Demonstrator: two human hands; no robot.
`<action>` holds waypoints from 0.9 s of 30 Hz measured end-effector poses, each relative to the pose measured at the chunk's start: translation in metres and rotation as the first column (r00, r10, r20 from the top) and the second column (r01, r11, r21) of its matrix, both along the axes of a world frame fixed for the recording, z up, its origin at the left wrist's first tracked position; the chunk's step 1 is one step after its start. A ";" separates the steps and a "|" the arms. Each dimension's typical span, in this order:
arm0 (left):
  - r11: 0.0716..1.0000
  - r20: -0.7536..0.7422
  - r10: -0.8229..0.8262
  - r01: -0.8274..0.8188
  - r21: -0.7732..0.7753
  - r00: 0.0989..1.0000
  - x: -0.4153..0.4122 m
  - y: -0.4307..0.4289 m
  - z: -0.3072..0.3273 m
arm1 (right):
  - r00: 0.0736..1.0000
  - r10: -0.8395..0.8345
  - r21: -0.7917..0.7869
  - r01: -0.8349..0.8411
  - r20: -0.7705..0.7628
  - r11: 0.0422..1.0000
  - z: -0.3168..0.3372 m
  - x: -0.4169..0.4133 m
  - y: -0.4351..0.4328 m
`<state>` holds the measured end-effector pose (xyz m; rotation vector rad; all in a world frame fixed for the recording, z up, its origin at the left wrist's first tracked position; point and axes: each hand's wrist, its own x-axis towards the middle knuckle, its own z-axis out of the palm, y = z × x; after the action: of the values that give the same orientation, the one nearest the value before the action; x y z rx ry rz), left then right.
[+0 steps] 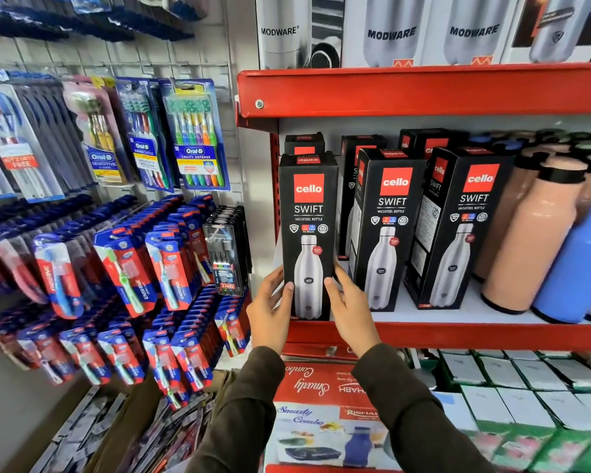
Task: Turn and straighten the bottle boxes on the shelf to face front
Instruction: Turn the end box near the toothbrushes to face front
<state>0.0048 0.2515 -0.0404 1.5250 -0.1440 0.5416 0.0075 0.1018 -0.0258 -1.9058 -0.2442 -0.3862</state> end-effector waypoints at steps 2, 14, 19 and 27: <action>1.000 0.014 0.023 -0.023 -0.011 1.000 -0.006 -0.001 0.000 | 1.000 0.008 0.020 -0.008 -0.005 1.000 0.001 -0.003 -0.002; 0.996 0.047 0.093 -0.094 0.007 0.995 -0.021 -0.008 -0.002 | 1.000 -0.010 -0.018 0.011 0.008 1.000 -0.001 -0.015 -0.008; 0.934 0.099 0.354 -0.357 0.010 0.930 -0.031 -0.029 -0.001 | 0.955 -0.227 0.142 0.202 0.189 0.969 0.001 -0.025 -0.025; 0.965 0.296 -0.008 -0.070 0.251 0.955 -0.039 -0.111 0.022 | 0.934 -0.326 0.237 0.287 0.146 0.928 0.012 -0.018 -0.080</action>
<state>-0.0341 0.1400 -0.0185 1.6945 -0.4368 0.8001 -0.0104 0.0221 -0.0138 -1.6991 -0.0191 -0.7724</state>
